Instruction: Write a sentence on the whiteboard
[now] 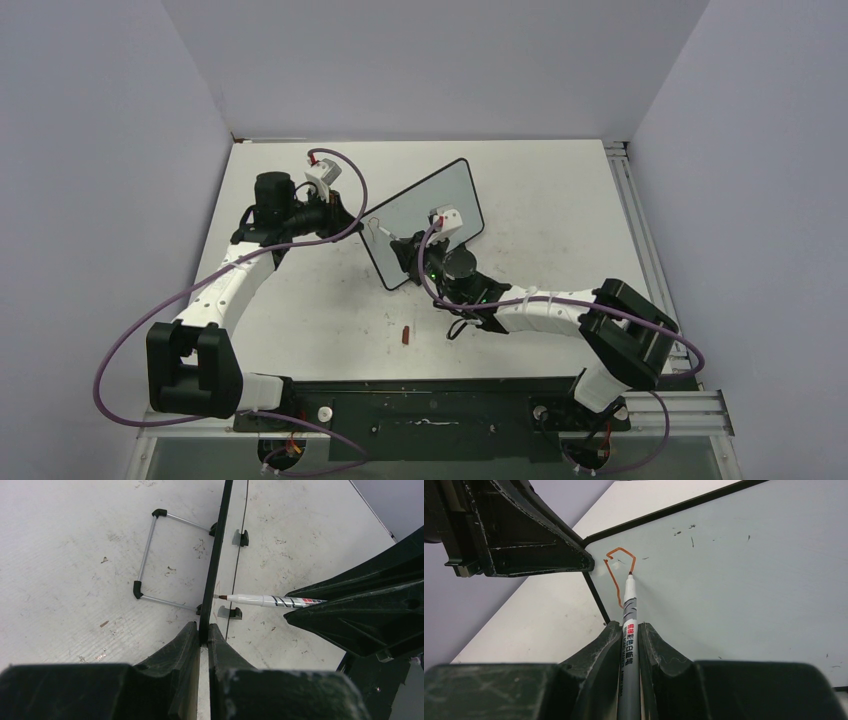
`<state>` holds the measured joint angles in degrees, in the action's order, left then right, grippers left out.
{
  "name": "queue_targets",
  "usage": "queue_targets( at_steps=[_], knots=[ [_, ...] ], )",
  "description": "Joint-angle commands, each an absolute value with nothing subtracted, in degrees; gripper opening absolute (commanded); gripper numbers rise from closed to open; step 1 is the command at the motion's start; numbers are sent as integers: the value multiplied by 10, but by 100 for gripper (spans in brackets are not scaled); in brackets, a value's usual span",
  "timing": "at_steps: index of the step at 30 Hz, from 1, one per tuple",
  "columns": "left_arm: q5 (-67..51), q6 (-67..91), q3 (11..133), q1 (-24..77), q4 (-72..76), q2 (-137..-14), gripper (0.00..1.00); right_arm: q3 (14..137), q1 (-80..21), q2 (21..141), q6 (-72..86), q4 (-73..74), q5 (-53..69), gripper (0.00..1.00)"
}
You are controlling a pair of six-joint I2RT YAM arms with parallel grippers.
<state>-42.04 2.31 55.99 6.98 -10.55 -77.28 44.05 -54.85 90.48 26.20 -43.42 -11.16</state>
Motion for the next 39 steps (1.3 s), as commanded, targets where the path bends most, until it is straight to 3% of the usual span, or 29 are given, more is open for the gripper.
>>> queue_targets(
  at_steps=[1, 39],
  knots=[
    [-433, 11, 583, 71, -109, -758, 0, 436, -554, 908, 261, -451, -108, 5],
    [-430, 9, 583, 71, -109, -756, 0, 448, -573, 897, 248, -436, -110, 5]
  ],
)
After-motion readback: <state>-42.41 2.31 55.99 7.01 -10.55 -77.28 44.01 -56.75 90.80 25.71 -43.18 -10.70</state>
